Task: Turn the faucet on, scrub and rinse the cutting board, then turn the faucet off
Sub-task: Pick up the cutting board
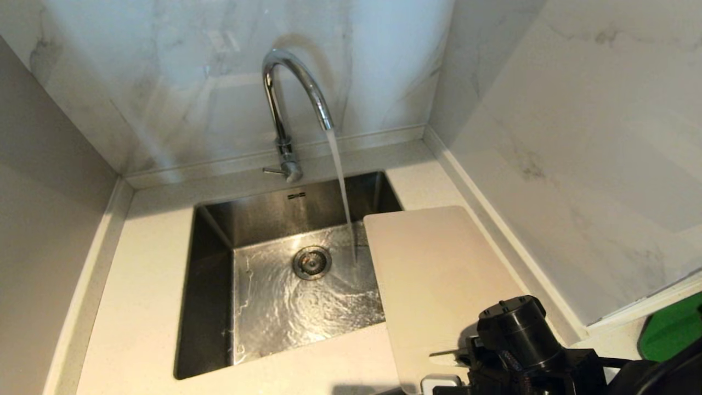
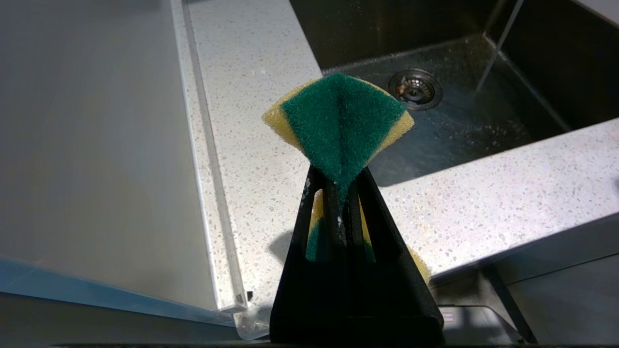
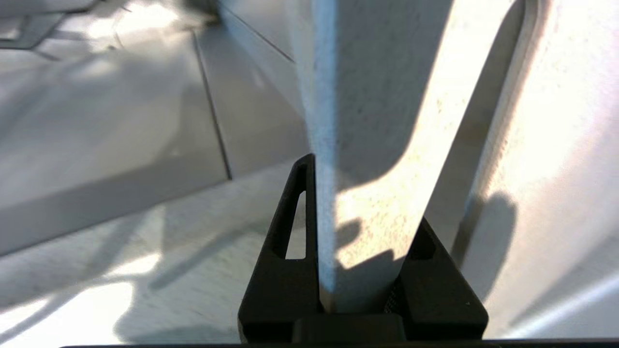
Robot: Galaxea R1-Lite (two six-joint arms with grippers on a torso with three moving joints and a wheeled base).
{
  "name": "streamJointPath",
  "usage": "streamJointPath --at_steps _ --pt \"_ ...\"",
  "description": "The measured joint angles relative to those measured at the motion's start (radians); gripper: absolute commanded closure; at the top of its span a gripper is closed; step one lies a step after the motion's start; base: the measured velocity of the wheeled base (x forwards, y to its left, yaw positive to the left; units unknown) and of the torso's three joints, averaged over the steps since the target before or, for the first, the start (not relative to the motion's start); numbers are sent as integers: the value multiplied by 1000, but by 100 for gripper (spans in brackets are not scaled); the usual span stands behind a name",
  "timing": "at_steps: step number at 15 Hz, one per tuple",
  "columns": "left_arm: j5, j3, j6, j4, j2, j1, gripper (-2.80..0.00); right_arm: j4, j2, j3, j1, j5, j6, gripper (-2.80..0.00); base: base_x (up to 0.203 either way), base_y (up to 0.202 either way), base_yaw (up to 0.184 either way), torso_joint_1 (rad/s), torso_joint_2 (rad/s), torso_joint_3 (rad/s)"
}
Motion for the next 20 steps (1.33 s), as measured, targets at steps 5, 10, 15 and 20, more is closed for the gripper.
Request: streamJointPath --at_steps 5,10,15,20 --pt "0 0 0 0 0 0 0 -2 -38 -42 -1 -40 -44 0 0 0 0 0 0 0" --pt "0 0 1 0 0 0 0 -35 -70 -59 -2 -62 -82 0 0 0 0 0 0 0" --pt "0 0 0 0 0 0 0 -138 -104 -58 -5 -99 -147 0 0 0 0 0 0 0" --pt "0 0 0 0 0 0 0 -210 -133 -47 -8 -119 -192 0 0 0 0 0 0 0"
